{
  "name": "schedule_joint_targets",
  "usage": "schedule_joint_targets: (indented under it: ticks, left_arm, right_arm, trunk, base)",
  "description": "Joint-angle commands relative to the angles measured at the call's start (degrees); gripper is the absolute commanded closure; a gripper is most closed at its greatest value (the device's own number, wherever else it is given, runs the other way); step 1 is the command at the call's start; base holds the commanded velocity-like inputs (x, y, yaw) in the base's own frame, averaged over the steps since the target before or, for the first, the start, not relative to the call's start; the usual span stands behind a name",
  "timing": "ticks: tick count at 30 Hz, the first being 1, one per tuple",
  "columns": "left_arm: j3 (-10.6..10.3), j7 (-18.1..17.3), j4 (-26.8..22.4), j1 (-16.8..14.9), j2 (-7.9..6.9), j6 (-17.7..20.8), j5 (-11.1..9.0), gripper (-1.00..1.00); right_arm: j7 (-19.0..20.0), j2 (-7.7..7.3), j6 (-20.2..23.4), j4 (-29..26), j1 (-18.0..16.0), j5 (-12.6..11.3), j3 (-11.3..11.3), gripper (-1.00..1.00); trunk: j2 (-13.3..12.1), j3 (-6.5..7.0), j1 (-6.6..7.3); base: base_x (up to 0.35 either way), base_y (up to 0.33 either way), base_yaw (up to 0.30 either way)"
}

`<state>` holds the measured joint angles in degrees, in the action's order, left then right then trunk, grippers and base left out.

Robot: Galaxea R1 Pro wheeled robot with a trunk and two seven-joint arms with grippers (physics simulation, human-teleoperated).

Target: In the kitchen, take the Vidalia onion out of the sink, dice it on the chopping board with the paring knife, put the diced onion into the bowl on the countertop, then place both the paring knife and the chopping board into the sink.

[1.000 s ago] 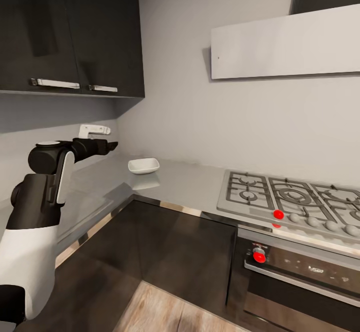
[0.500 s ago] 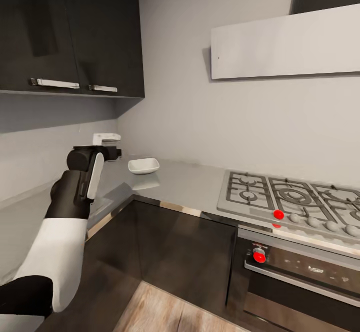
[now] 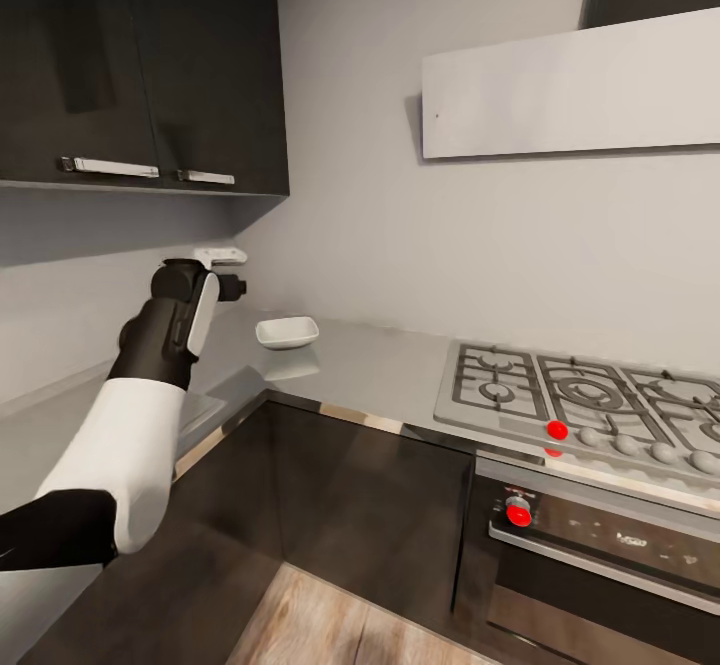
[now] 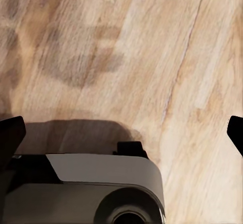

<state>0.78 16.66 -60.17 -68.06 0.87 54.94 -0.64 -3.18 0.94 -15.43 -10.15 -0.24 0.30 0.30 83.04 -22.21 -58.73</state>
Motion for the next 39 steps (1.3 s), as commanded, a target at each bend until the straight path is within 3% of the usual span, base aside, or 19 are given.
schedule_joint_targets:
  ticks: [1, 14, 27, 31, 39]
  left_arm:
    - [0.09, 0.13, 0.65, -0.08, 0.00, -0.16, -0.07, -1.00]
    - [0.18, -0.13, 4.80, -0.14, 0.07, -0.94, -0.19, -1.00]
    - [0.04, -0.60, 5.61, -0.14, 0.34, -1.17, -0.29, -1.00]
    - [-0.18, -0.65, 5.58, -0.14, 0.37, -3.84, -0.24, -1.00]
    - [-1.17, -0.66, 12.15, -0.14, 1.69, -5.83, -0.25, -1.00]
  right_arm:
    - [-0.23, 0.10, -0.14, 0.09, -0.02, -0.03, 0.05, -1.00]
    - [-0.16, -0.06, -0.13, 0.28, -0.02, -0.05, -0.01, -1.00]
    - [-0.16, 0.05, -0.13, 0.30, -0.04, -0.13, -0.04, -1.00]
    - [-0.16, 0.23, -0.13, 0.30, -0.02, -0.13, -0.04, -1.00]
    - [-0.16, 0.23, -0.13, 0.30, -0.02, -0.13, -0.04, -1.00]
  trunk:
    - [0.04, -0.07, 0.00]
    - [0.04, -0.07, 0.00]
    - [0.04, -0.07, 0.00]
    - [0.04, -0.07, 0.00]
    - [0.04, -0.07, 0.00]
  base:
    - [0.000, 0.000, 0.000]
    - [0.000, 0.000, 0.000]
    - [0.000, 0.000, 0.000]
    - [0.000, 0.000, 0.000]
    - [0.000, 0.000, 0.000]
